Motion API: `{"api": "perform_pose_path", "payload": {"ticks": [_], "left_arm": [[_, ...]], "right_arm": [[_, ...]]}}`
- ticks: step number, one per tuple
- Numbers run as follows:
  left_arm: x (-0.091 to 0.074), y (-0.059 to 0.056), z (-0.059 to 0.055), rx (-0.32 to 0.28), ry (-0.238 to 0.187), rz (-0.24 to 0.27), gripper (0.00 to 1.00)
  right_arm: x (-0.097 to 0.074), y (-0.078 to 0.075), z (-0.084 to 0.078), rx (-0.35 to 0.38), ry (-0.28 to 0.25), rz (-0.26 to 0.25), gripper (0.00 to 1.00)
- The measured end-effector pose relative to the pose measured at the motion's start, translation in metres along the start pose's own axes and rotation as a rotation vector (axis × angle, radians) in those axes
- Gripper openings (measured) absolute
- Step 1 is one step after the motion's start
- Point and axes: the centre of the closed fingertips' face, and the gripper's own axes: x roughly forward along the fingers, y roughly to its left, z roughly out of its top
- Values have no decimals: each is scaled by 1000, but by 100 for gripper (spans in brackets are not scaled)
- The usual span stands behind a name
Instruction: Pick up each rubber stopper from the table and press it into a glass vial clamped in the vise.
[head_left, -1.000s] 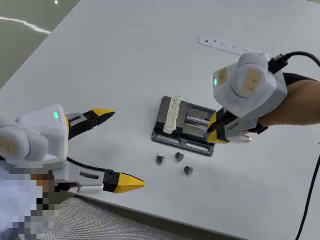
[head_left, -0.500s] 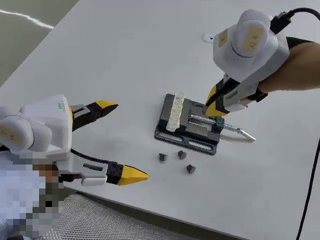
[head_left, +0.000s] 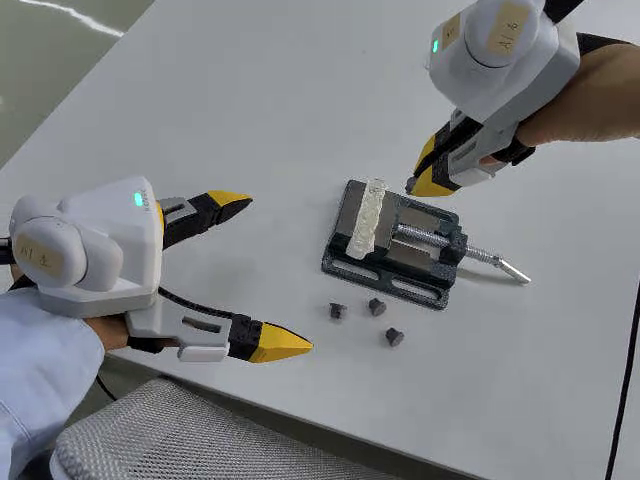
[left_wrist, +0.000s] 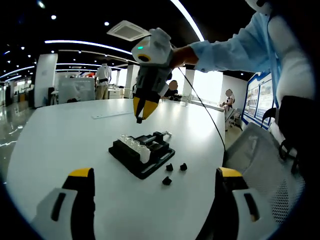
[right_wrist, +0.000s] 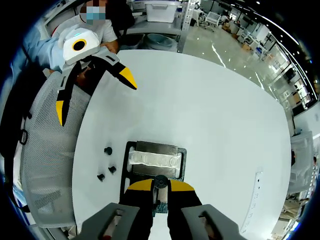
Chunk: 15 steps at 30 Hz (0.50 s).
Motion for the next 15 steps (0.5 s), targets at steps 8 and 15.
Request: {"api": "perform_pose_path", "payload": {"ticks": [8, 15], "left_arm": [[1, 3, 2, 3, -5, 5, 99], [0, 6, 0, 0, -7, 12, 99]], "right_arm": [[10, -9, 6, -9, -1, 3, 6], [21, -14, 11, -13, -4, 10, 6]]}}
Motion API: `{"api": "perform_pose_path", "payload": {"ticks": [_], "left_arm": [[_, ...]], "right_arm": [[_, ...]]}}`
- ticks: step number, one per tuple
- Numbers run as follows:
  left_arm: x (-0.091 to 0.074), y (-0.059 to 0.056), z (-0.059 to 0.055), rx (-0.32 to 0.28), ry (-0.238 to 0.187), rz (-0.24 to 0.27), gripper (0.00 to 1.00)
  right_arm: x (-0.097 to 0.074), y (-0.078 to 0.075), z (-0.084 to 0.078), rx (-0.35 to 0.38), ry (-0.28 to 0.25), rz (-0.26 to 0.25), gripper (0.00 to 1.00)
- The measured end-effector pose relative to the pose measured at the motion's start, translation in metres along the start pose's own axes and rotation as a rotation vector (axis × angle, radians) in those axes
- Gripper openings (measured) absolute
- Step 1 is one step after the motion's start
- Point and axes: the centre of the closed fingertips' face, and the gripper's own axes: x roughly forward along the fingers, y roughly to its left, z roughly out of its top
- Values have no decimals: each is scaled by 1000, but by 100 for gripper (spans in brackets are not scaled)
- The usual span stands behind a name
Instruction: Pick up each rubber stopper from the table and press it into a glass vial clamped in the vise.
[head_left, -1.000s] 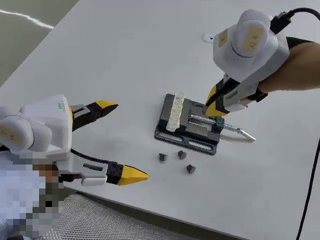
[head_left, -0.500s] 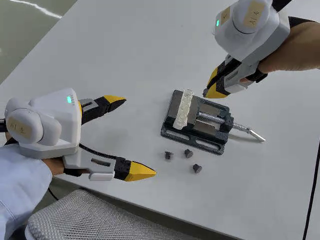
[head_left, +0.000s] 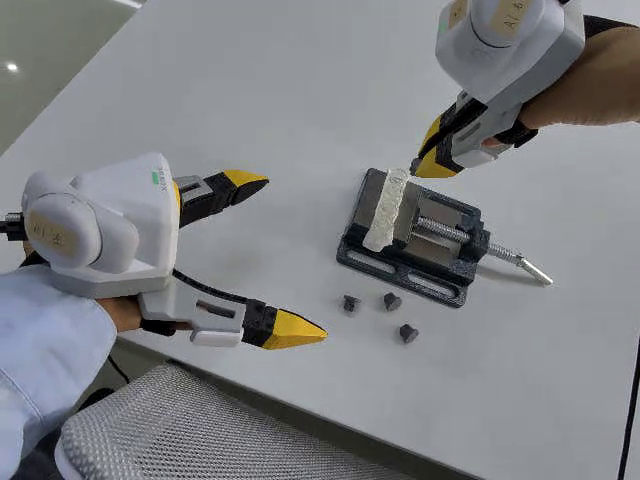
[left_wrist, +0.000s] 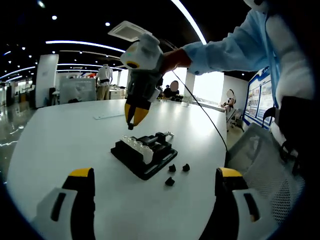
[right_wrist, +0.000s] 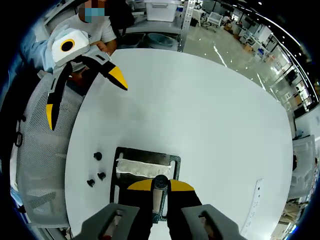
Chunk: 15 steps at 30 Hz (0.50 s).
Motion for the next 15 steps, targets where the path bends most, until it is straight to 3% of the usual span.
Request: {"api": "perform_pose_path", "payload": {"ticks": [15], "left_arm": [[0, 2, -3, -11, -1, 4, 99]], "right_arm": [[10, -5, 4, -15, 13, 9, 6]]}}
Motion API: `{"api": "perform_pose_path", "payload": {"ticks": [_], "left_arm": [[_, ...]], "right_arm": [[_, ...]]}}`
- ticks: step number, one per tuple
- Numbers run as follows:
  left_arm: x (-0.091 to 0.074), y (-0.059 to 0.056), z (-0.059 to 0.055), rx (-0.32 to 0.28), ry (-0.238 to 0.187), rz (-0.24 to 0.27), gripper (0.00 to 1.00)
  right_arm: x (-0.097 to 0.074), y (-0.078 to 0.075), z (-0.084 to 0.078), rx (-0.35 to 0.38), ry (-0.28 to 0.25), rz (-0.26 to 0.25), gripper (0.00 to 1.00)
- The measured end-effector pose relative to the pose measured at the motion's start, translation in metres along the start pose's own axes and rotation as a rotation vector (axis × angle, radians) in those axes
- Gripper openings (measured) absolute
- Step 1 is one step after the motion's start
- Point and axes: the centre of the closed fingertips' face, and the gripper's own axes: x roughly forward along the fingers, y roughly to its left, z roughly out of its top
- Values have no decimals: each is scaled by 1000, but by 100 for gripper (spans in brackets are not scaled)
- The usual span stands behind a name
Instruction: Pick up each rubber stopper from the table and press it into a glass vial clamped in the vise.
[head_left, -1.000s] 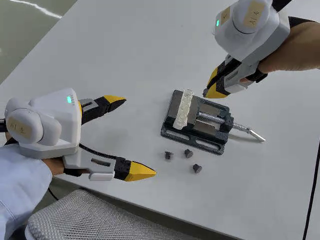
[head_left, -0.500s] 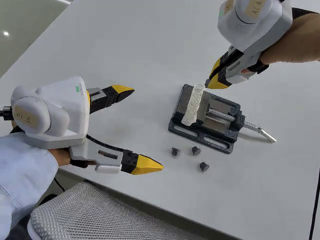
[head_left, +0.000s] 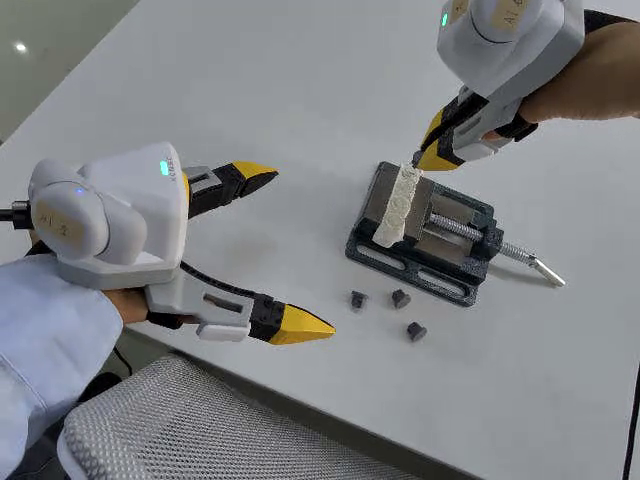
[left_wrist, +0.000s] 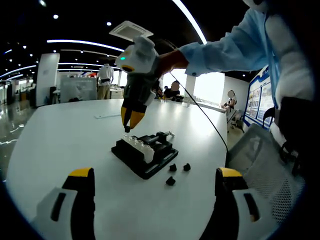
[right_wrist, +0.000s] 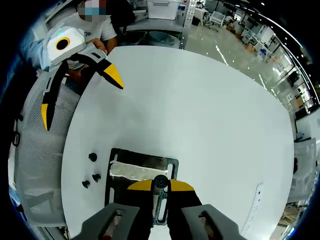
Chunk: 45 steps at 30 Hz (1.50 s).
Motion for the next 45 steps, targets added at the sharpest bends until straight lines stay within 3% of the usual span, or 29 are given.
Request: {"api": "perform_pose_path", "payload": {"ticks": [32, 45], "left_arm": [[-2, 2, -6, -18, 0, 8, 99], [0, 1, -5, -19, -1, 4, 99]], "right_arm": [[8, 2, -3, -32, 37, 16, 6], [11, 0, -3, -89, 100, 17, 5]]}}
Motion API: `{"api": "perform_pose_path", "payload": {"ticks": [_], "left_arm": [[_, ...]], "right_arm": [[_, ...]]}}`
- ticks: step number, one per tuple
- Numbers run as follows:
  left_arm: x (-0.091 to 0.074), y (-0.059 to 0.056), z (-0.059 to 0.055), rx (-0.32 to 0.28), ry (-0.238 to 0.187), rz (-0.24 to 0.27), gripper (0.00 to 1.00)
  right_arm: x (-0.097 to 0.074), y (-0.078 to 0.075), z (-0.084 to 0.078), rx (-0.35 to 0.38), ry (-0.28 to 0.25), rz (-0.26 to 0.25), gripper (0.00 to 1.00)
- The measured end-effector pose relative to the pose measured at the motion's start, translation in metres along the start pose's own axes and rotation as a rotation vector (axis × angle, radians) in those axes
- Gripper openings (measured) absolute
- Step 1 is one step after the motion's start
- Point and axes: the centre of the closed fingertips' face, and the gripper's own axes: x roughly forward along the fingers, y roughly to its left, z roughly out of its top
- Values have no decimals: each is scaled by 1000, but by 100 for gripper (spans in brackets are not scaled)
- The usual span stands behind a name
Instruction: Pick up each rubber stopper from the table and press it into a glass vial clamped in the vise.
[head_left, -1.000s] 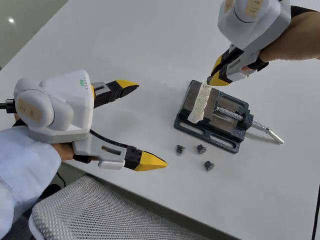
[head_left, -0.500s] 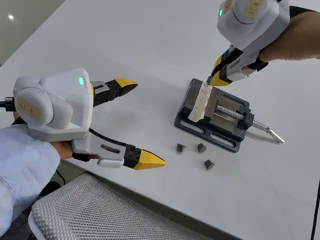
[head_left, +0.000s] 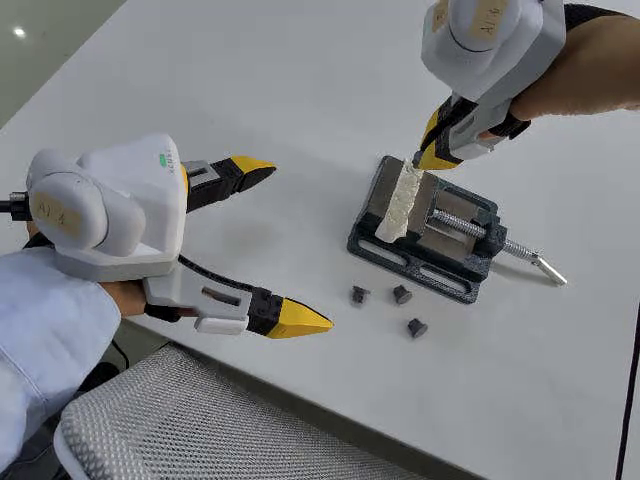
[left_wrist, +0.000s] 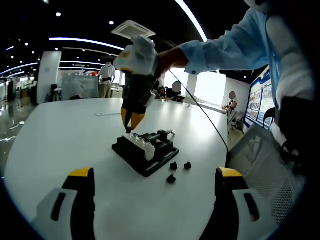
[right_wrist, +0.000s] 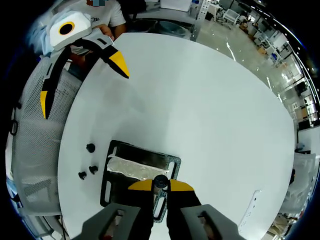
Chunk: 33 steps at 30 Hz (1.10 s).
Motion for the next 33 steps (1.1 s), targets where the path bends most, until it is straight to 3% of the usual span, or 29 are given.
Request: {"api": "perform_pose_path", "payload": {"ticks": [13, 33], "left_arm": [[2, 0, 0, -4, -4, -2, 99], [0, 0, -2, -5, 3, 1, 99]], "right_arm": [[2, 0, 0, -10, 25, 13, 4], [2, 1, 0, -4, 15, 23, 7]]}}
